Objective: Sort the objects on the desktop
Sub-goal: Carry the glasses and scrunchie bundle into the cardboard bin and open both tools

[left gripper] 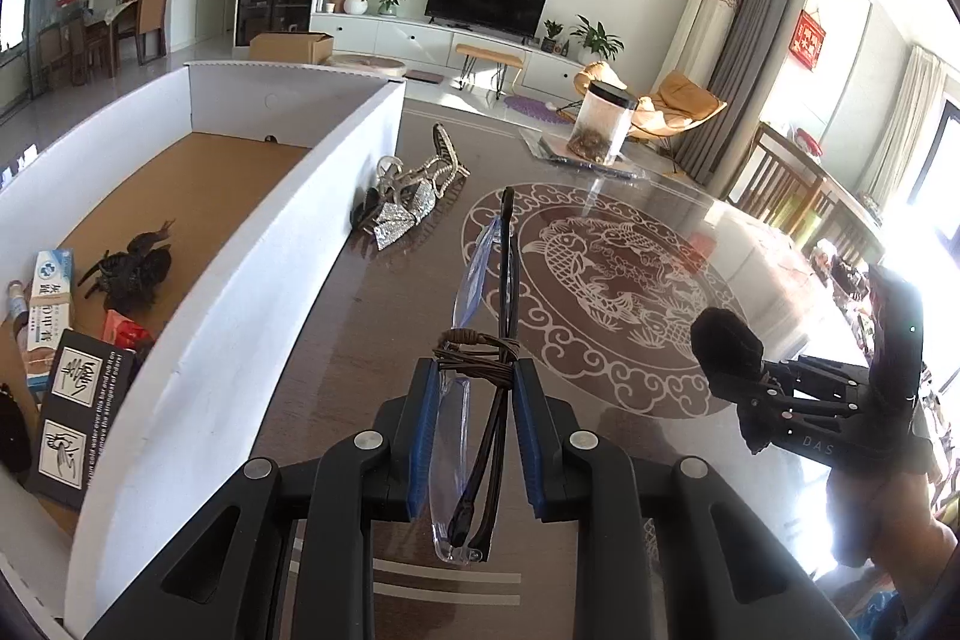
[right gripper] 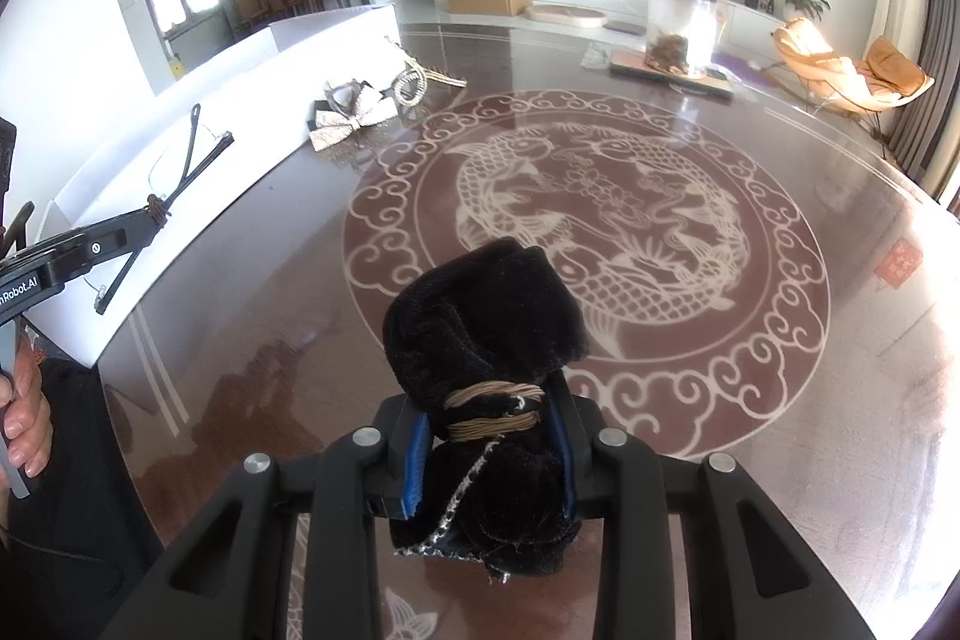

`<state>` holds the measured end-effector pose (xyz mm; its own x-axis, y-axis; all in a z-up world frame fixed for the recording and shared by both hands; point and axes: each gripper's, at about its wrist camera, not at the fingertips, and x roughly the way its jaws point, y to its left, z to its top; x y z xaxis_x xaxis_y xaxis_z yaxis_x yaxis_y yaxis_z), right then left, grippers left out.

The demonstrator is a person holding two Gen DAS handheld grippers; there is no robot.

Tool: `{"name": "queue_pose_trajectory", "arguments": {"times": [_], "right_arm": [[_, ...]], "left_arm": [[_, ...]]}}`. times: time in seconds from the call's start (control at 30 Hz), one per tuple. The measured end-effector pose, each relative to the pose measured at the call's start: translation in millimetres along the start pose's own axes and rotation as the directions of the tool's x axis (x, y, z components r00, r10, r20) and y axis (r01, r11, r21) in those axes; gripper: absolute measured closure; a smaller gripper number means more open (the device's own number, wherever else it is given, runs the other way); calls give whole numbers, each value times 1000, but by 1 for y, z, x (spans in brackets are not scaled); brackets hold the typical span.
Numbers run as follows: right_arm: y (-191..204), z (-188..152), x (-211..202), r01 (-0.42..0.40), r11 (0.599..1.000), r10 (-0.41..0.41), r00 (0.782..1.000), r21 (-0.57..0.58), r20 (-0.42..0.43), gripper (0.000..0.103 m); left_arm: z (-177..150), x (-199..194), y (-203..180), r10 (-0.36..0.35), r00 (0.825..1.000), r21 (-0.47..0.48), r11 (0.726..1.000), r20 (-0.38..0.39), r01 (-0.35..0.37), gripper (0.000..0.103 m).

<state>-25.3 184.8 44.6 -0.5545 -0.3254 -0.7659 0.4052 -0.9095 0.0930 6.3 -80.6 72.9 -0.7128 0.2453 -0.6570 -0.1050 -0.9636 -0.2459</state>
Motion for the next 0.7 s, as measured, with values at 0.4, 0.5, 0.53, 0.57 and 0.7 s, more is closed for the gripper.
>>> {"name": "queue_pose_trajectory", "arguments": {"times": [0.4, 0.5, 0.53, 0.57, 0.7], "right_arm": [[216, 156, 30, -351, 897, 386, 918, -270, 90, 69], [268, 170, 70, -411, 859, 438, 899, -306, 21, 69], [282, 171, 85, -416, 852, 437, 899, -318, -5, 68], [294, 171, 100, -429, 844, 441, 897, -322, -39, 64], [310, 162, 145, -458, 848, 433, 889, -267, -150, 25]], "left_arm": [[60, -63, 163, 314, 949, -184, 933, 4, -308, 78], [48, -54, 202, 354, 932, -234, 902, -75, -362, 78], [45, -49, 211, 359, 928, -243, 895, -100, -373, 78], [42, -43, 219, 360, 924, -249, 890, -128, -381, 76], [25, -19, 240, 383, 884, -268, 852, -269, -451, 49]]}}
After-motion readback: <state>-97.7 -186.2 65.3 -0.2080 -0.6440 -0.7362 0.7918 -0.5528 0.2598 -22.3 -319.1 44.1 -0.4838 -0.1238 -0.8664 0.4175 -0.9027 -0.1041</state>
